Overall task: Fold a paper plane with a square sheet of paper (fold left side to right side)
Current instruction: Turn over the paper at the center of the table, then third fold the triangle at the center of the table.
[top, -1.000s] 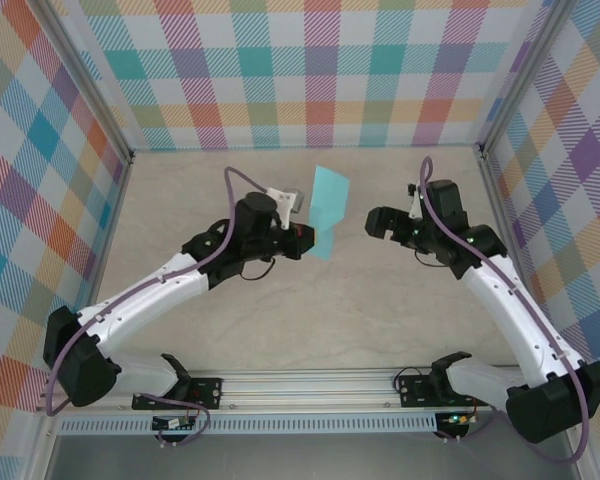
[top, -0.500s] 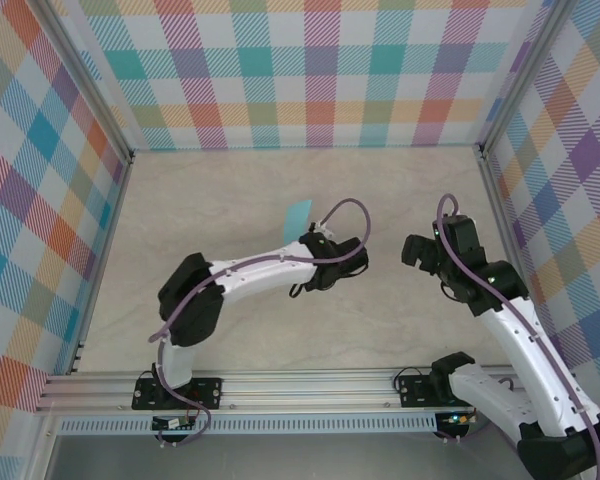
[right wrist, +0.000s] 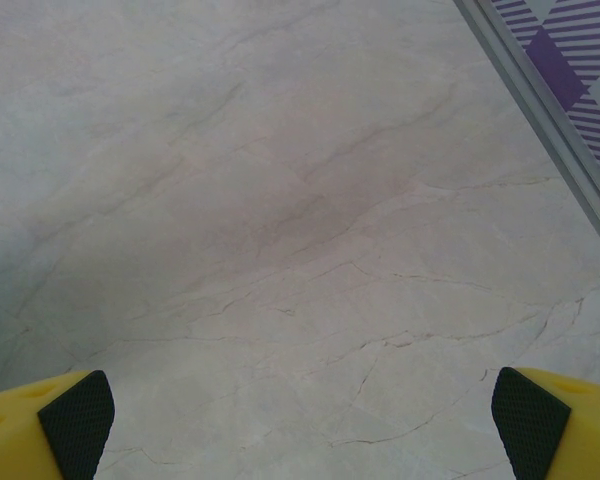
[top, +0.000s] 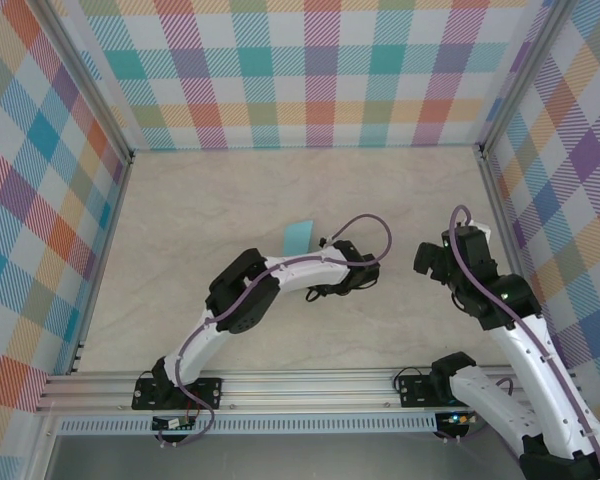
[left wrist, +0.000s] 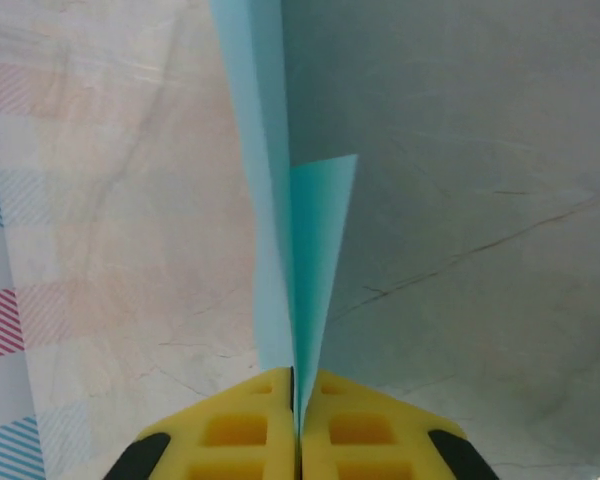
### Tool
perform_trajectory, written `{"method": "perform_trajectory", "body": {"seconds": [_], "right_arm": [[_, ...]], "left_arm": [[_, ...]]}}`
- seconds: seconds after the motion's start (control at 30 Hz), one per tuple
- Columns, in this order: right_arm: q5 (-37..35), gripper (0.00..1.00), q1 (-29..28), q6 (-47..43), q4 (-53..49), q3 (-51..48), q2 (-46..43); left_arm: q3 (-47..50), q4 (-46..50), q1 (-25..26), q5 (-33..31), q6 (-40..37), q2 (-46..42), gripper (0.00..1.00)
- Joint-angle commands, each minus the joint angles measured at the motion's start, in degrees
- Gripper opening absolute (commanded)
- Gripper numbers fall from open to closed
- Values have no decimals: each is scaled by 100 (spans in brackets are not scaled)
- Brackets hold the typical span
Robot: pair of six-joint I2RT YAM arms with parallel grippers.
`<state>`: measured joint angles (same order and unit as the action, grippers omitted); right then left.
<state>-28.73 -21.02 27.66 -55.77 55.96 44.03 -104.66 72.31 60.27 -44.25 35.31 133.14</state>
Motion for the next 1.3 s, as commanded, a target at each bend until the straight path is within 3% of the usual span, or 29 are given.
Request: {"method": "perform_trajectory", "body": {"seconds": [0.0,0.13,0.3,0.47,0.67,0.8,1.0,1.27], "right_arm": [[-112,100,14,55,-130,-55,0],[-73,100,19,128,-136,-42,86],[19,100,17,132,-137,3,130],[324,100,19,87,3,-54,185],[1380,100,19,21,624,-249,306],[2640,100,10,-66,1441,-485,557],[4711,97,-36,459,3340,-713,1849],[5510,89,-275,1122,5034,14,4554]], "left_arm": [[-356,230,81,407,-122,127,17],[-590,81,78,827,-418,128,37],[-841,-186,28,1482,-747,-105,49],[-566,-805,-197,2234,-1049,-929,63],[636,-2075,-892,3634,-1153,-2328,75],[1806,-3030,-1692,4677,-1128,-3182,80],[3301,-4372,-2907,6096,-944,-3770,80],[4227,-5592,-3598,7145,-795,-3571,80]]}}
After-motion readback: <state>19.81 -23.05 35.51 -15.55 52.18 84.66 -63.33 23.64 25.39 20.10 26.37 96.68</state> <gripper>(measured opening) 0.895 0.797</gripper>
